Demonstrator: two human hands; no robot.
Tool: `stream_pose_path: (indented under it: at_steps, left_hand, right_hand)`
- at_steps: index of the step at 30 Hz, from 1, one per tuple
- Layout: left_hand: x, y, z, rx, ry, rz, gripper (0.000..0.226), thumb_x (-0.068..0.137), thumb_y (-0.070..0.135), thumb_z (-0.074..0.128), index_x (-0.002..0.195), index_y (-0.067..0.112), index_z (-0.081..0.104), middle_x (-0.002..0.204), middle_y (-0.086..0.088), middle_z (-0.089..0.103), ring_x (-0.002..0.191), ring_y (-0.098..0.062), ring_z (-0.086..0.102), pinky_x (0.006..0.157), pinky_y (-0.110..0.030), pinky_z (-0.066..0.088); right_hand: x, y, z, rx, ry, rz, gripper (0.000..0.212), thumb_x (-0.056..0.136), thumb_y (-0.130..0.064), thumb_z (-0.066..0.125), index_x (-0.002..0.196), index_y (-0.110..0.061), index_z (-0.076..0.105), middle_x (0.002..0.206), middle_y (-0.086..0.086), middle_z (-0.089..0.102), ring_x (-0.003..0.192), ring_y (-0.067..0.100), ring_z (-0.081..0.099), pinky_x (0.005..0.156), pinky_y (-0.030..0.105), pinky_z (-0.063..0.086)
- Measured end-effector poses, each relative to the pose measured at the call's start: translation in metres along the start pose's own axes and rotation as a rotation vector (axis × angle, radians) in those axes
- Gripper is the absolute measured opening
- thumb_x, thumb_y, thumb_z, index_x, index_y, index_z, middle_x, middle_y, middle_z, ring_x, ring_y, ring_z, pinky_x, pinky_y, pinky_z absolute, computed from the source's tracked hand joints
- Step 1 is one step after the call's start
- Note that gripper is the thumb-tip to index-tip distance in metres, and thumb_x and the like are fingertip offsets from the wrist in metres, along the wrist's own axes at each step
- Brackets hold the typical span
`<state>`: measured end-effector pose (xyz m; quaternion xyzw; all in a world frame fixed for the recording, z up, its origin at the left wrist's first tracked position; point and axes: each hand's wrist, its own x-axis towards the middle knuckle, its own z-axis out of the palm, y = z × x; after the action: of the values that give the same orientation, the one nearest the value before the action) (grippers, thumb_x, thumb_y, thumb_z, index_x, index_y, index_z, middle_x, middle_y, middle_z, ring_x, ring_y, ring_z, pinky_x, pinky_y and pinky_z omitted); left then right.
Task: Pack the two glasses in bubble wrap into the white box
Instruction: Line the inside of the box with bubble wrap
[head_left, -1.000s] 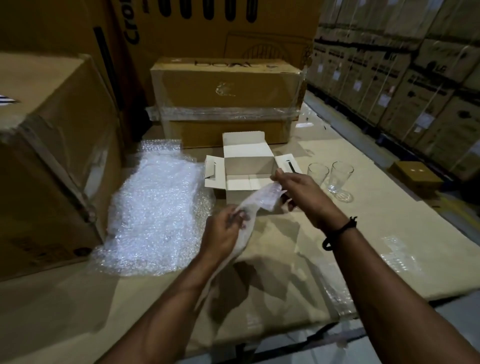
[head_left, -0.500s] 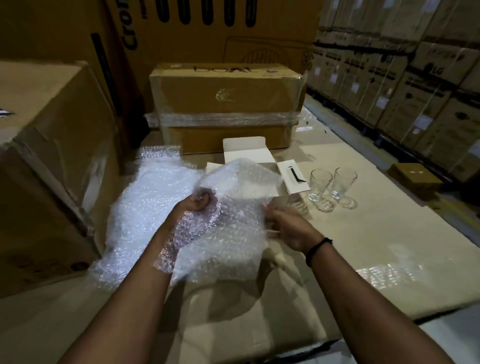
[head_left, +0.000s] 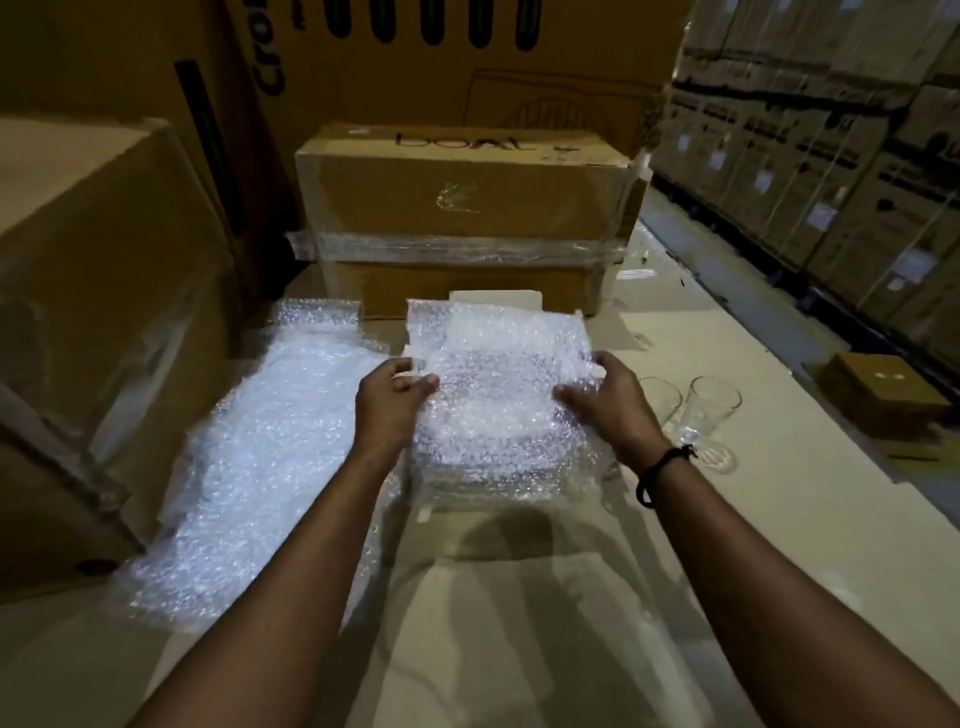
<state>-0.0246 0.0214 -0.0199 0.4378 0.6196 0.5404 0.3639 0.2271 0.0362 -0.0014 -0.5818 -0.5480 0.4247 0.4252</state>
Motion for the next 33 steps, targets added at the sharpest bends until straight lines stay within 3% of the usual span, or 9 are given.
stream_pose_path:
  at_steps: [3,8,11,14,18,21,25,28,33]
  left_hand:
    - [0.015,0.002,0.019,0.126,0.039,0.112,0.026,0.085,0.022,0.074,0.108,0.012,0.066,0.104,-0.005,0.071,0.098,-0.02,0.067,0.089,-0.042,0.056]
    - [0.031,-0.014,0.035,0.561,-0.011,0.192,0.021,0.09,0.033,0.067,0.102,0.017,0.07,0.099,-0.004,0.073,0.096,-0.024,0.065,0.085,-0.037,0.052]
    - [0.029,-0.023,0.034,0.586,-0.036,0.158,0.024,0.09,0.029,0.068,0.107,0.012,0.07,0.105,-0.007,0.073,0.097,-0.024,0.066,0.086,-0.036,0.053]
    - [0.023,-0.027,0.029,0.57,-0.017,0.157,0.022,0.089,0.028,0.07,0.106,0.013,0.071,0.103,-0.005,0.073,0.096,-0.02,0.067,0.085,-0.033,0.053]
    - [0.02,-0.024,0.024,0.55,-0.008,0.176,0.024,0.088,0.025,0.071,0.11,0.015,0.068,0.105,-0.003,0.072,0.096,-0.017,0.066,0.084,-0.031,0.052]
    - [0.023,-0.019,0.024,0.609,0.035,0.243,0.041,0.082,0.028,0.077,0.119,0.019,0.063,0.114,-0.003,0.067,0.1,-0.019,0.063,0.089,-0.036,0.052]
    - [0.026,-0.01,0.02,0.834,0.159,0.432,0.055,0.078,0.038,0.078,0.124,0.018,0.057,0.127,-0.007,0.055,0.118,-0.028,0.045,0.095,-0.041,0.033]
    - [0.034,-0.003,0.024,1.021,-0.021,0.568,0.051,0.085,0.042,0.069,0.13,0.023,0.056,0.143,-0.004,0.047,0.134,-0.027,0.036,0.107,-0.044,0.023]
    - [0.049,-0.002,0.037,1.483,-0.475,0.51,0.055,0.089,0.051,0.058,0.138,0.027,0.05,0.154,0.002,0.038,0.144,-0.018,0.025,0.116,-0.052,0.004]
  right_hand:
    - [0.029,-0.006,-0.004,-0.273,0.062,-0.084,0.064,0.08,-0.021,0.076,0.134,-0.012,0.045,0.092,0.007,0.067,0.081,0.022,0.064,0.068,0.031,0.05]
    - [0.046,0.011,-0.001,-0.663,-0.005,-0.18,0.027,0.084,-0.026,0.068,0.104,-0.017,0.052,0.097,0.009,0.066,0.088,0.029,0.06,0.068,0.03,0.041]
    - [0.04,0.023,0.0,-0.749,-0.048,-0.248,0.022,0.087,-0.023,0.065,0.099,-0.014,0.049,0.097,0.013,0.066,0.085,0.033,0.058,0.063,0.029,0.03]
    - [0.036,0.03,-0.003,-0.766,-0.016,-0.304,0.02,0.088,-0.022,0.062,0.099,-0.011,0.049,0.094,0.016,0.067,0.088,0.037,0.059,0.061,0.031,0.03]
    - [0.038,0.033,-0.004,-0.724,-0.058,-0.286,0.045,0.083,-0.026,0.07,0.12,-0.014,0.048,0.103,0.015,0.067,0.091,0.033,0.061,0.076,0.035,0.047]
    - [0.045,0.026,-0.004,-0.742,0.002,-0.304,0.081,0.072,-0.035,0.08,0.137,-0.022,0.034,0.114,0.008,0.065,0.103,0.03,0.058,0.091,0.04,0.042]
    - [0.056,0.014,-0.006,-0.92,0.102,-0.508,0.074,0.072,-0.036,0.079,0.136,-0.022,0.043,0.132,0.007,0.052,0.119,0.027,0.046,0.097,0.04,0.036]
    - [0.07,0.01,-0.002,-1.103,-0.081,-0.659,0.058,0.076,-0.031,0.077,0.129,-0.02,0.055,0.134,0.007,0.054,0.122,0.025,0.047,0.102,0.039,0.038]
    - [0.08,0.014,0.011,-1.342,-0.318,-0.667,0.041,0.078,-0.03,0.072,0.116,-0.019,0.061,0.114,0.002,0.065,0.101,0.021,0.058,0.089,0.038,0.048]
